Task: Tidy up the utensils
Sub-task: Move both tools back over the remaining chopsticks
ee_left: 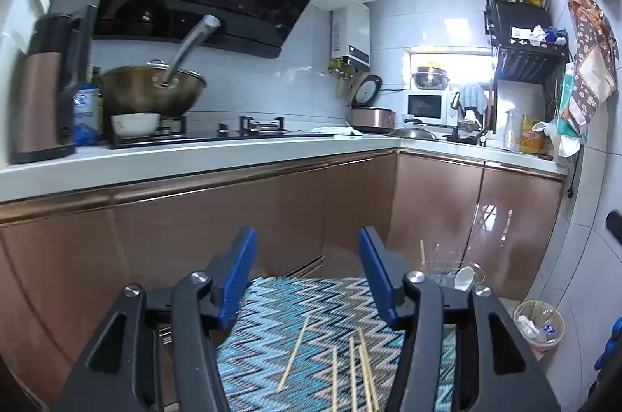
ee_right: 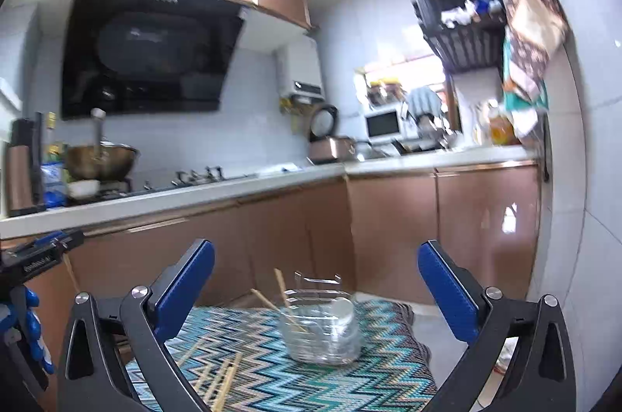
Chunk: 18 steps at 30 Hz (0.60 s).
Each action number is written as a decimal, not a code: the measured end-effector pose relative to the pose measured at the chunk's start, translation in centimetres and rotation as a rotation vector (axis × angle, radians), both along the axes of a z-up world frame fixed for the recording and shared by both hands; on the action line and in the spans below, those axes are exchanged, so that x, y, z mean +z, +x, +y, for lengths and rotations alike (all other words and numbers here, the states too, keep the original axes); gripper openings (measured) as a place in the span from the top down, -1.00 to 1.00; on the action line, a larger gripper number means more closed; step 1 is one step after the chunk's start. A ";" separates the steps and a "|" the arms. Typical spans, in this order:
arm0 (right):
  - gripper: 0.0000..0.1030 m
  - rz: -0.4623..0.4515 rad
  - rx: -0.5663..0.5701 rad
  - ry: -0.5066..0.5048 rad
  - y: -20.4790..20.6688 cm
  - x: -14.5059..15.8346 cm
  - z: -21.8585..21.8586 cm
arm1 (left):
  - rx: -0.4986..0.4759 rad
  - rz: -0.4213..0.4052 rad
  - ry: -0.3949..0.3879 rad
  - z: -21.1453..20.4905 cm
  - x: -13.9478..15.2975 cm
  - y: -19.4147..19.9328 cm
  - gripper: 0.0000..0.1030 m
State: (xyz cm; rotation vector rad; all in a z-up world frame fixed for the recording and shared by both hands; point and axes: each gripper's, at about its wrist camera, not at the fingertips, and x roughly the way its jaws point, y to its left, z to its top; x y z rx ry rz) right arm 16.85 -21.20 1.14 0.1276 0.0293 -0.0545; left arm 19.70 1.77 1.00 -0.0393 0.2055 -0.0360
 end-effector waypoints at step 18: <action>-1.00 -0.058 0.172 -0.055 -7.4 4.1 5.5 | -0.052 -0.027 -0.049 5.5 3.8 -9.8 -0.03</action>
